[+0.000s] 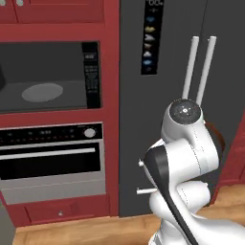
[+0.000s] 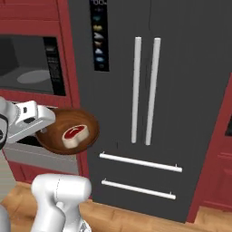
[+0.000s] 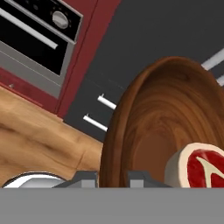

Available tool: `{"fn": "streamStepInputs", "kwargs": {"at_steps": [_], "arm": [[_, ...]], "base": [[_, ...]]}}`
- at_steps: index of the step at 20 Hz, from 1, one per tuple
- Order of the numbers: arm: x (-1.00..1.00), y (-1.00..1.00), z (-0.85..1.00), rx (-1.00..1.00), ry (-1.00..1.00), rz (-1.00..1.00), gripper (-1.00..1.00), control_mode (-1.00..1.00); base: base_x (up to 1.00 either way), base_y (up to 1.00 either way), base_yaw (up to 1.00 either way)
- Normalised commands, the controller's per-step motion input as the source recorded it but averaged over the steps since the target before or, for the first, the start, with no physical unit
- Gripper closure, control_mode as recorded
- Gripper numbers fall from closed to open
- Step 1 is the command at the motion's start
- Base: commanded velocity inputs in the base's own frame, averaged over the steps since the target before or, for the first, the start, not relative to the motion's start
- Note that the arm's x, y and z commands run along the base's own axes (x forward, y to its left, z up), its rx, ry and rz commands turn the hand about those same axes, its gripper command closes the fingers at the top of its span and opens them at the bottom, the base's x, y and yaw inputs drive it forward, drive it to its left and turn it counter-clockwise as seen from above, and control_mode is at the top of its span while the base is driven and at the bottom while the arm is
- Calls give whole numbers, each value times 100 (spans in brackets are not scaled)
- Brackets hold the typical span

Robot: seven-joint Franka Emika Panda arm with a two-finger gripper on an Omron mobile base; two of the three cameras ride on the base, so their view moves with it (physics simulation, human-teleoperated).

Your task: Remove the orange from the bowl and place it on the small plate. Then place the bowl with only the steak in the microwave, close the door, and press the start button to microwave the steak.

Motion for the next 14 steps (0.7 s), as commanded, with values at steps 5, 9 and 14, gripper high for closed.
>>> {"fn": "streamStepInputs", "kwargs": {"at_steps": [5,9,14], "arm": [[0,0,0,0,0,0,100,100],[0,0,0,0,0,0,100,100],[0,0,0,0,0,0,100,100]], "base": [[47,100,1],[65,100,0],[32,93,-3]]}}
